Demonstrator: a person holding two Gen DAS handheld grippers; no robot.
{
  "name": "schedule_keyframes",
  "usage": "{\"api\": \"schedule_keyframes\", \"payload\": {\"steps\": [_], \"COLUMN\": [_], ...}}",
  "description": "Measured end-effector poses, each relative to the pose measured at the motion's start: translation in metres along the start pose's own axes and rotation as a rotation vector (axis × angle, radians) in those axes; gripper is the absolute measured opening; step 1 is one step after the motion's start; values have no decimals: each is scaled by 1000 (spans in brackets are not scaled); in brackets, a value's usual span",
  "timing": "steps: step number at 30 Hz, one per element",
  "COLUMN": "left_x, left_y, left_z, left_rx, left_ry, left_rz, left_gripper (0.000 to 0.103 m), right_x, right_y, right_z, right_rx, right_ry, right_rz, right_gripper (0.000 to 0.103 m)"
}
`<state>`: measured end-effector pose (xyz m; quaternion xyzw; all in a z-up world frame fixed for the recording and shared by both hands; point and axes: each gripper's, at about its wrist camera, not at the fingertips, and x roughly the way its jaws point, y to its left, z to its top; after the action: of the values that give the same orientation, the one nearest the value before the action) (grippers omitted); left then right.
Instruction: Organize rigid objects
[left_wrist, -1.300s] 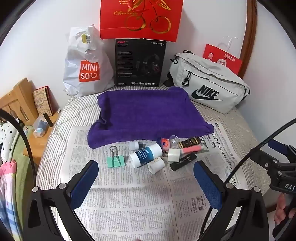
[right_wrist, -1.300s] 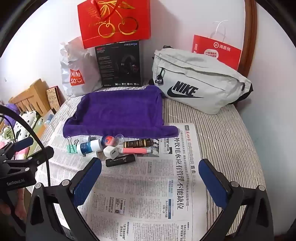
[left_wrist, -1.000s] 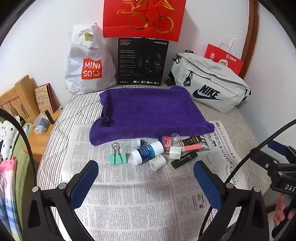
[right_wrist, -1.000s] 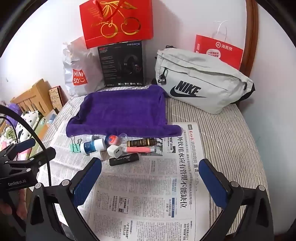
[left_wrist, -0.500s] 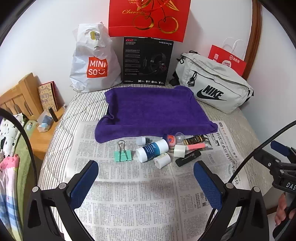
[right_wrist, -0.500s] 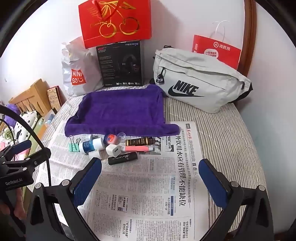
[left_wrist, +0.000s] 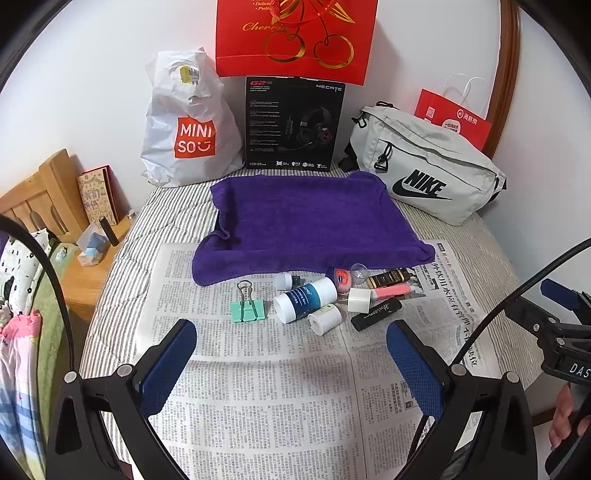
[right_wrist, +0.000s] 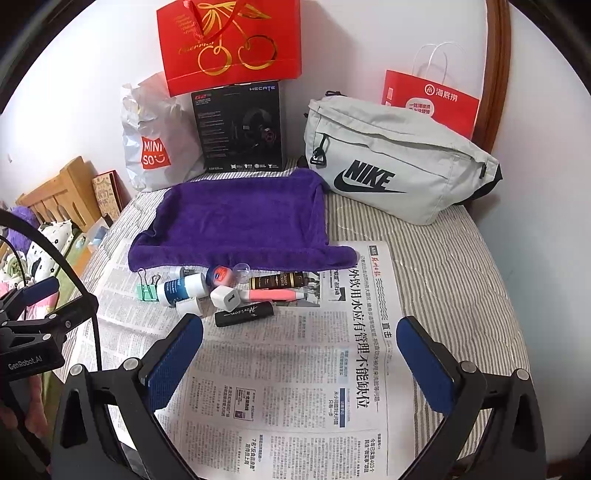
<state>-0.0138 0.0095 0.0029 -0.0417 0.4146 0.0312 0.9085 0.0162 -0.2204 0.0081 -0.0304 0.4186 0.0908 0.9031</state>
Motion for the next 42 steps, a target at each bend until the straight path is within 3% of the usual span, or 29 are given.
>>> {"api": "schedule_keyframes", "payload": {"steps": [42], "left_x": [-7], "left_y": [-2], "left_z": [1], "left_rx": [9], "left_ry": [-3], "left_rz": [-14], "left_gripper": [103], "right_x": [-6], "right_y": [-2], "right_z": [-1], "right_rx": [11], "right_ry": [1], "right_rz": [-5], "right_gripper": [103]}}
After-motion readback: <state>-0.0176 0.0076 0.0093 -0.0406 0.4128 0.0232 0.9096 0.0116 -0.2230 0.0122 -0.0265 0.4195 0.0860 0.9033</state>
